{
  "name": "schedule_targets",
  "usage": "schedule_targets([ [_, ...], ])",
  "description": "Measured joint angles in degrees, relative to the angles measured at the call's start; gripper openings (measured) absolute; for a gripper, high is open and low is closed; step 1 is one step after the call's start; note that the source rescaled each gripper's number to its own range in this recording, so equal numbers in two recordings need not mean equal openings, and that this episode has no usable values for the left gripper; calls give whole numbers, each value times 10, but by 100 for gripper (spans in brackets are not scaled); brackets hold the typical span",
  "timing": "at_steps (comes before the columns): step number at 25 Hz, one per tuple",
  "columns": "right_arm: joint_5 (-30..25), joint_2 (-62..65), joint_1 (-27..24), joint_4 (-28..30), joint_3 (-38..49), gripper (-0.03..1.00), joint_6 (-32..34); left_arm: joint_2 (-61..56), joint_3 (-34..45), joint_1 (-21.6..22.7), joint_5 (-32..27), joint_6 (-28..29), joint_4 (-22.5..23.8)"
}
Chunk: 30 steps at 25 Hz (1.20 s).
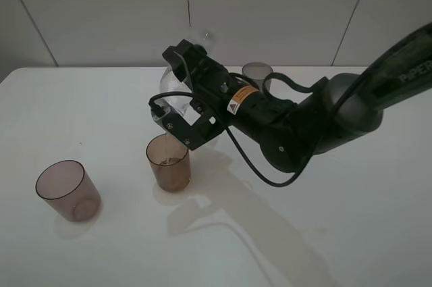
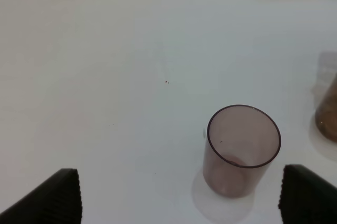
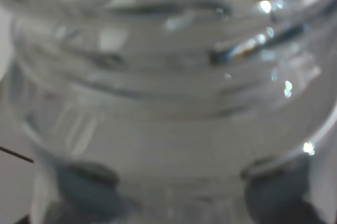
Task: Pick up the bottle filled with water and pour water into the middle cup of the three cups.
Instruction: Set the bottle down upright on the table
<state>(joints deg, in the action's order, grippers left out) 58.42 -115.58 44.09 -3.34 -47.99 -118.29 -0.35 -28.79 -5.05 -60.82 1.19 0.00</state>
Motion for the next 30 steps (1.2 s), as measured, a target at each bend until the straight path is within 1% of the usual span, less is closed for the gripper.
schedule_targets([
  [8, 26, 0, 0, -1, 0, 0, -13, 0, 0, 0, 0, 0, 0],
  [18, 26, 0, 3, -13, 0, 0, -12, 0, 0, 0, 0, 0, 0],
  [20, 26, 0, 8, -14, 3, 0, -4, 0, 0, 0, 0, 0, 0],
  [21, 22, 0, 12, -17, 5, 0, 11, 0, 0, 0, 0, 0, 0],
  [24, 4, 3, 23, -30, 5, 0, 76, 0, 0, 0, 0, 0, 0],
  [27, -34, 26, 26, -48, 5, 0, 134, 0, 0, 0, 0, 0, 0],
  [29, -88, 48, 26, -66, 5, 0, 168, 0, 0, 0, 0, 0, 0],
  [30, -128, 62, 25, -72, 6, 0, 189, 0, 0, 0, 0, 0, 0],
])
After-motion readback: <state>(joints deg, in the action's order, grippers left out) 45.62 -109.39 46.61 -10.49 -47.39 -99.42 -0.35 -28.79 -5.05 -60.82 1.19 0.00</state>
